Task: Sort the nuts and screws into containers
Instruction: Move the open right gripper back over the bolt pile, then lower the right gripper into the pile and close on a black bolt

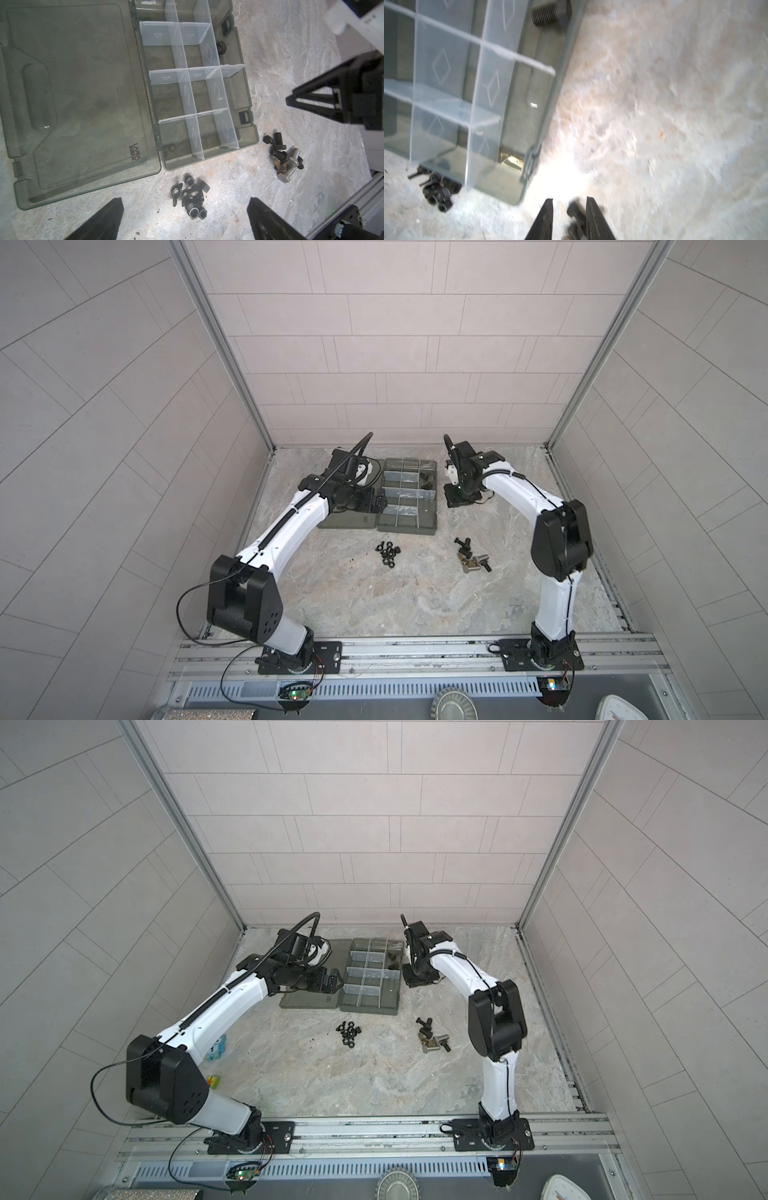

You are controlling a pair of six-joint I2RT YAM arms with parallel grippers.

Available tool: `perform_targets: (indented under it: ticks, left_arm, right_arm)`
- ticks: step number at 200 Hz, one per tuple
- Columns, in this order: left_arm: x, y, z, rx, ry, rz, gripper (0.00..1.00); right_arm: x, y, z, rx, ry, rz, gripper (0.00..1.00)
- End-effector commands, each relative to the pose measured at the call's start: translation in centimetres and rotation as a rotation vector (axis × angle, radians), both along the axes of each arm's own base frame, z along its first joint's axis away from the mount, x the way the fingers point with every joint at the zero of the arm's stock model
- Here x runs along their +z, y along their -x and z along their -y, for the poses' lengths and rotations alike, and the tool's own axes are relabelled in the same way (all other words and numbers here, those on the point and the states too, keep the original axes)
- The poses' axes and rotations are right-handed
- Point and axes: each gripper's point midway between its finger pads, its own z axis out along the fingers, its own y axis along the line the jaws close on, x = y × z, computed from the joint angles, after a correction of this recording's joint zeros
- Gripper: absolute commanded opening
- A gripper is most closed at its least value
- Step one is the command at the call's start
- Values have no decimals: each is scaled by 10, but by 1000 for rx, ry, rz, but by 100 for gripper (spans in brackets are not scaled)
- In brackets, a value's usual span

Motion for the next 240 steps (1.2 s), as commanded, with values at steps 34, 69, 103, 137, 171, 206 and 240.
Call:
perform_targets:
  ticks: [34, 69, 103, 137, 171, 206, 240]
  left_arm:
    - [7, 12, 34, -72, 43, 3, 100]
    - [-2, 27, 53, -108, 31, -7, 100]
    - [-7, 36, 56, -113, 17, -12, 100]
    - [-6, 40, 58, -115, 17, -10, 100]
    - [-5, 40, 58, -117, 14, -5, 100]
    - [-4, 42, 57, -124, 7, -1, 100]
    - [-3, 40, 59, -131, 10, 9, 100]
  right_arm:
    - [-21, 79, 22, -47, 17, -71, 29]
    - [-31, 126, 18, -52, 0, -114, 30]
    - [-48, 158, 20, -71, -5, -144, 33]
    - [-49, 159, 33, -118, 39, -109, 33]
    - [-61, 166, 28, -109, 17, -151, 33]
    - [-58, 160, 56, -180, 142, -95, 33]
    - [-58, 159, 85, -229, 246, -84, 33]
